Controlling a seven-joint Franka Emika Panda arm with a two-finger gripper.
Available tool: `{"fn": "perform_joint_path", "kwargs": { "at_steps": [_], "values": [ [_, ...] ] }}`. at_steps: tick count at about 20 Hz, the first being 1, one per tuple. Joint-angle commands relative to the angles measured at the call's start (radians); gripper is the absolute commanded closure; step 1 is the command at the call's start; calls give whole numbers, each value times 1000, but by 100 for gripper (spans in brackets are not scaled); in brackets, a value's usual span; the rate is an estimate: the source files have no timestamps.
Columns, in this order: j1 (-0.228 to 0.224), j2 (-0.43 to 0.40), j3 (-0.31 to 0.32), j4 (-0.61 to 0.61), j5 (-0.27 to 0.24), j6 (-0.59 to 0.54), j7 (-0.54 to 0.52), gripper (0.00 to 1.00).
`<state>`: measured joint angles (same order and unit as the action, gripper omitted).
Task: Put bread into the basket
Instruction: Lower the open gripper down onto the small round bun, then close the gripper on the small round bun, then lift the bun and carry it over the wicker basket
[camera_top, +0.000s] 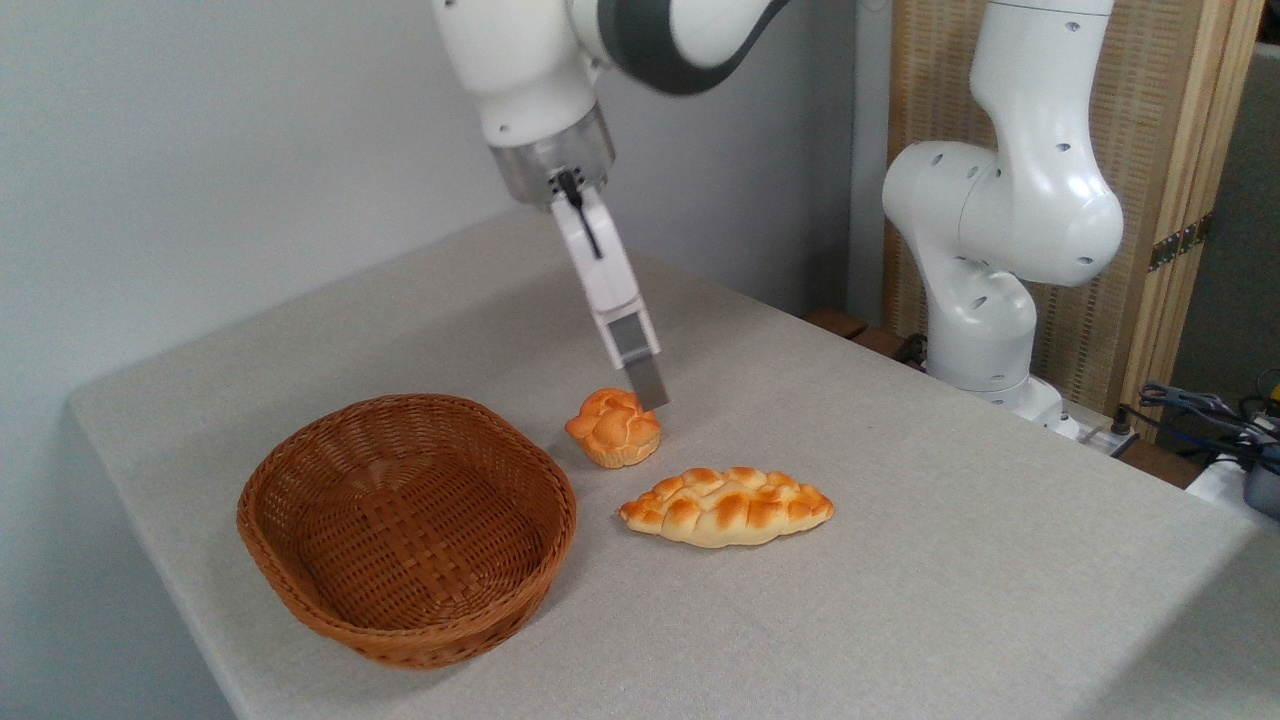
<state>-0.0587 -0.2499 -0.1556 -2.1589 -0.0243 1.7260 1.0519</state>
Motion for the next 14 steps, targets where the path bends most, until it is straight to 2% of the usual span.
{"fn": "perform_joint_path", "kwargs": {
  "at_steps": [1,2,3,5,10,13,14],
  "values": [
    [-1,-11,-33,-73,-54,90,16,0],
    [-3,-3,-33,-75,-90,99,16,0],
    [-3,3,-33,-82,-106,103,16,0],
    [-4,8,-35,-102,-106,109,17,0],
    [-6,34,-62,-139,-98,224,17,0],
    [-9,50,-65,-142,-98,248,16,1],
    [-9,52,-65,-144,-98,254,16,19]
  ]
}}
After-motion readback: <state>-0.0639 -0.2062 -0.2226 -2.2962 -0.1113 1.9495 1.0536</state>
